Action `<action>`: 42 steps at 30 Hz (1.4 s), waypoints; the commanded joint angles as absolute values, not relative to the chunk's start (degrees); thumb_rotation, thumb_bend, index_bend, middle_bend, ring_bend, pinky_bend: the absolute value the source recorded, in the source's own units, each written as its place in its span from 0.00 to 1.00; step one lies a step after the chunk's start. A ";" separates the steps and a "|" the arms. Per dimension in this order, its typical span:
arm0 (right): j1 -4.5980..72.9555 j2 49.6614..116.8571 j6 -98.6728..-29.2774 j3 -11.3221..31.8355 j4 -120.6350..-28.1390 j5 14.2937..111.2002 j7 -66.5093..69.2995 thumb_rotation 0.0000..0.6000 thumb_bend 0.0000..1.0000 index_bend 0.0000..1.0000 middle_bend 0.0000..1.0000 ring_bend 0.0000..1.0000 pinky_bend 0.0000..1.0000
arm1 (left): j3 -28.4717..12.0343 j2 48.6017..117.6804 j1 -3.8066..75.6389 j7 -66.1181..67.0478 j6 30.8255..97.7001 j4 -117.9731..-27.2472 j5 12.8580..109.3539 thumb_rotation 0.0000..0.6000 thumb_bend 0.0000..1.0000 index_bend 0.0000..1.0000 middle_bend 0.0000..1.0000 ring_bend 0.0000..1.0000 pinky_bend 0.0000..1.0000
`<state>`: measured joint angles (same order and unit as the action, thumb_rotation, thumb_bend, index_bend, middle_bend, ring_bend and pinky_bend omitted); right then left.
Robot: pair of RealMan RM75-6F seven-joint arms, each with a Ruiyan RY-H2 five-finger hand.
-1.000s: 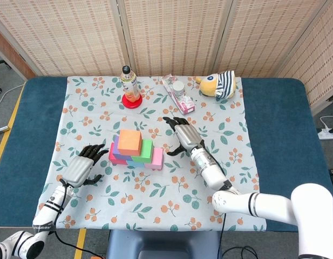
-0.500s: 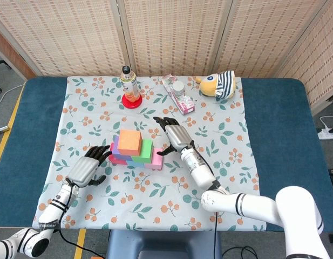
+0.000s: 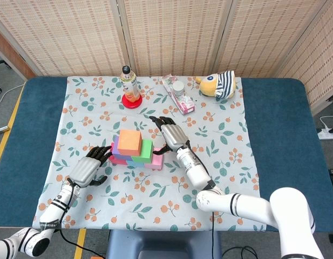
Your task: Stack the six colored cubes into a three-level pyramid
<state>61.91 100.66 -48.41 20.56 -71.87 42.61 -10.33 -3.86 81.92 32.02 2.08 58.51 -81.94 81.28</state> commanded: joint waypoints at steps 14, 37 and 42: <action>62.34 102.30 -47.66 21.92 -69.88 43.15 -10.81 1.00 0.00 0.00 0.11 0.01 0.00 | -3.68 81.85 32.47 3.44 58.27 -82.28 80.59 1.00 0.33 0.12 0.00 0.00 0.07; 47.40 81.12 -58.99 14.76 -94.78 49.23 -14.11 1.00 0.00 0.00 0.11 0.01 0.00 | -2.99 74.83 24.78 0.06 70.41 -85.59 80.99 1.00 0.34 0.12 0.01 0.00 0.07; 37.28 71.21 -66.01 8.88 -100.89 58.14 -8.94 1.00 0.00 0.00 0.11 0.01 0.00 | -2.95 71.17 18.75 -1.25 78.46 -85.80 79.86 1.00 0.34 0.12 0.03 0.00 0.07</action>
<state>42.59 76.45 -61.71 12.71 -96.98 53.07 -12.15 -2.98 73.52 22.09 -0.27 74.70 -85.38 80.61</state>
